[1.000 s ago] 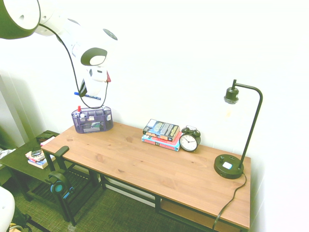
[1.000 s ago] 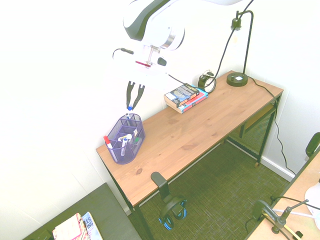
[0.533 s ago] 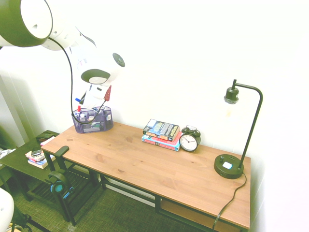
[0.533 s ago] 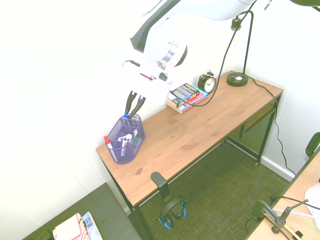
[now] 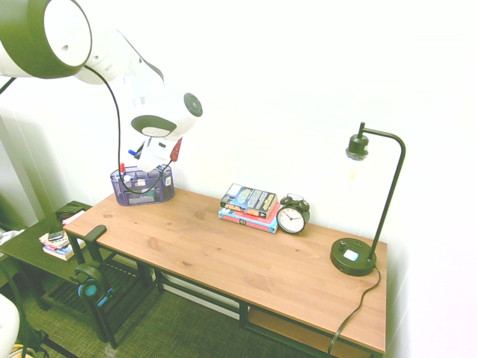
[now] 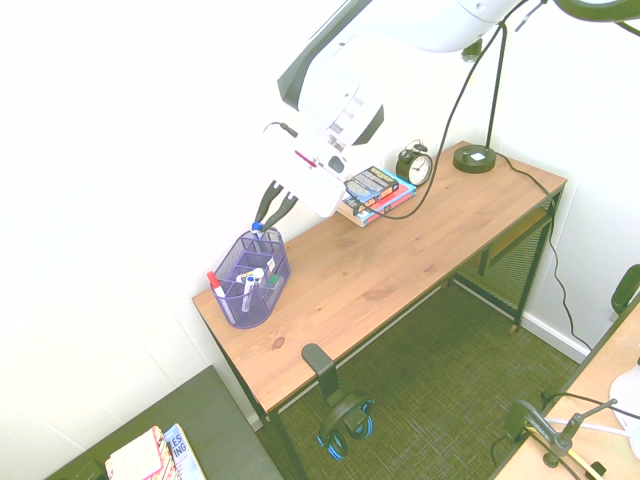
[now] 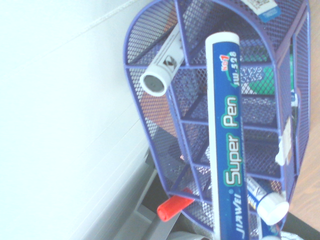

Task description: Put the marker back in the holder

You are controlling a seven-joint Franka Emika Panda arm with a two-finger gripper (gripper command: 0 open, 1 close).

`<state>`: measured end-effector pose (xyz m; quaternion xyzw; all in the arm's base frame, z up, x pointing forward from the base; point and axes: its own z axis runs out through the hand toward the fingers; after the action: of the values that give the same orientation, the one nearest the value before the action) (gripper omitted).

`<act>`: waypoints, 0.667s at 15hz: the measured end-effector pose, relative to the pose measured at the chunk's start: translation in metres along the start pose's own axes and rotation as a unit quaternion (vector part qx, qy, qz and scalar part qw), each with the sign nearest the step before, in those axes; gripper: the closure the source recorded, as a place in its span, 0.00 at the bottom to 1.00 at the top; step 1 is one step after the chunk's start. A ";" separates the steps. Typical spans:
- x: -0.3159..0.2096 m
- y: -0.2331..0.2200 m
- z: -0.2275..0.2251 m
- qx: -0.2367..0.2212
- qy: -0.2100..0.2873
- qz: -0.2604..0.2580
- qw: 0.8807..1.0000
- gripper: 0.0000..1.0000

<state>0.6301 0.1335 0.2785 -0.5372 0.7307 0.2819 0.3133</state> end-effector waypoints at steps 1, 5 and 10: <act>0.008 -0.002 0.007 -0.002 0.002 0.004 1.000 1.00; 0.016 -0.010 0.013 0.013 -0.006 0.012 1.000 1.00; 0.028 -0.019 0.005 0.038 -0.018 0.025 0.999 0.00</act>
<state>0.6427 0.1149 0.2522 -0.5012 0.7482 0.2711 0.3398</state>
